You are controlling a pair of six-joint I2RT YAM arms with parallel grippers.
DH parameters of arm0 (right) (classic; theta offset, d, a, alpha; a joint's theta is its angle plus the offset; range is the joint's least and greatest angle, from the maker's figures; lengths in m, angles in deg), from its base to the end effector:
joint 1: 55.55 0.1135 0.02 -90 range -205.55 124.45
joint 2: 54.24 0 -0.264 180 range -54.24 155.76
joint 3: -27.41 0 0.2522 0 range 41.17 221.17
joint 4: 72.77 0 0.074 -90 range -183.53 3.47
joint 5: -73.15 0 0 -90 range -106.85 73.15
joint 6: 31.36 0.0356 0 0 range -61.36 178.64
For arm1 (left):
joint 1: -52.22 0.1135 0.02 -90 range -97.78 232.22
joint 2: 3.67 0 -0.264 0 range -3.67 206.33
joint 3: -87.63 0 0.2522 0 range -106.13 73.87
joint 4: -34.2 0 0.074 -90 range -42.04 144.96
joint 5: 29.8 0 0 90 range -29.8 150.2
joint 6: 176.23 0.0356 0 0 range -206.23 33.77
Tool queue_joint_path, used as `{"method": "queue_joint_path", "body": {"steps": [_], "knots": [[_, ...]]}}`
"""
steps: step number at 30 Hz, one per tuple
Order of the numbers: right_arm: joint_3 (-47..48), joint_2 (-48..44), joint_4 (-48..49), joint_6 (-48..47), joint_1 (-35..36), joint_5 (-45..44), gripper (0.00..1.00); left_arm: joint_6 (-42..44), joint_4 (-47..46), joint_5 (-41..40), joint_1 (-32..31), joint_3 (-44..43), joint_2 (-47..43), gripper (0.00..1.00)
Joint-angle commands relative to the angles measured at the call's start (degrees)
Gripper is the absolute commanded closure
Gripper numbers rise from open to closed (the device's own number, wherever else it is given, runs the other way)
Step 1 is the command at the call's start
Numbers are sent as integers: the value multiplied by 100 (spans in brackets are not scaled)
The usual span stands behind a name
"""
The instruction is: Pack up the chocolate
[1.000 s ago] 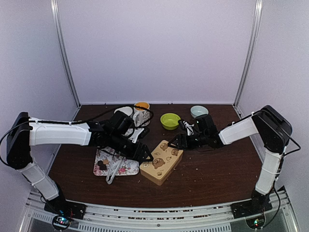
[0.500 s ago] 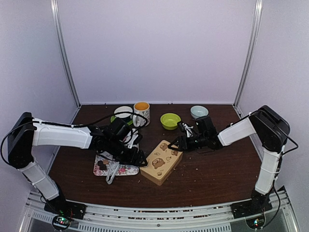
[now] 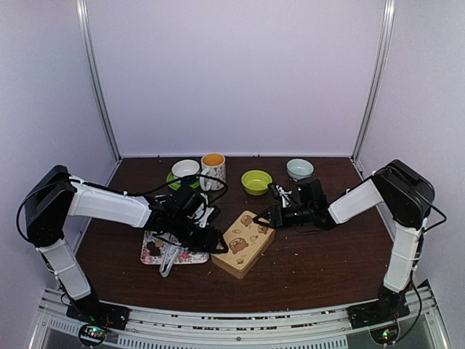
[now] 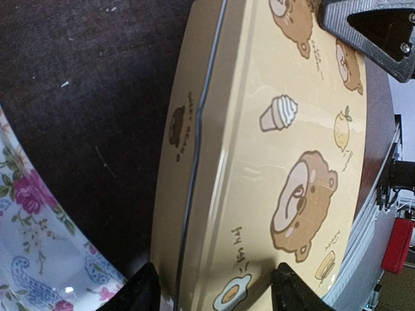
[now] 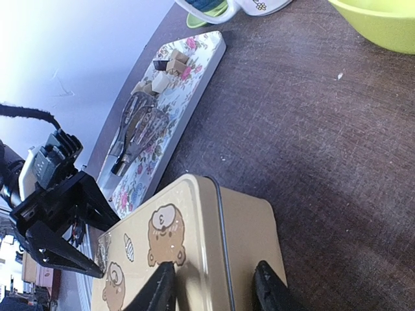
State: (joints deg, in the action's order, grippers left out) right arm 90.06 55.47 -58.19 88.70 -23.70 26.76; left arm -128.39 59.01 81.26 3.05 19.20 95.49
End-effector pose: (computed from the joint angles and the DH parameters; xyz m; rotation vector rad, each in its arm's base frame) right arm 0.2971 0.2135 0.1238 -0.5306 2.2483 1.4111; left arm 0.2123 -0.2652 0.1569 0.3336 2.7957 -0.9887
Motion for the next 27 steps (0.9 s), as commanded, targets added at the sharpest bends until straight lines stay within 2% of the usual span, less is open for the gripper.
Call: {"method": "queue_joint_path", "body": {"steps": [1,8,21,27], "knots": [[-438,323,-328,235,-110,-234,62,-29,-222,63,21,32,271,40],[-756,385,189,590,-285,-24,67,-31,-312,108,6,-49,525,41],[-545,606,-611,320,-294,-335,77,-19,-410,75,4,-161,795,44],[-925,292,-420,321,-292,-451,77,23,-498,119,-5,-221,865,44]]}}
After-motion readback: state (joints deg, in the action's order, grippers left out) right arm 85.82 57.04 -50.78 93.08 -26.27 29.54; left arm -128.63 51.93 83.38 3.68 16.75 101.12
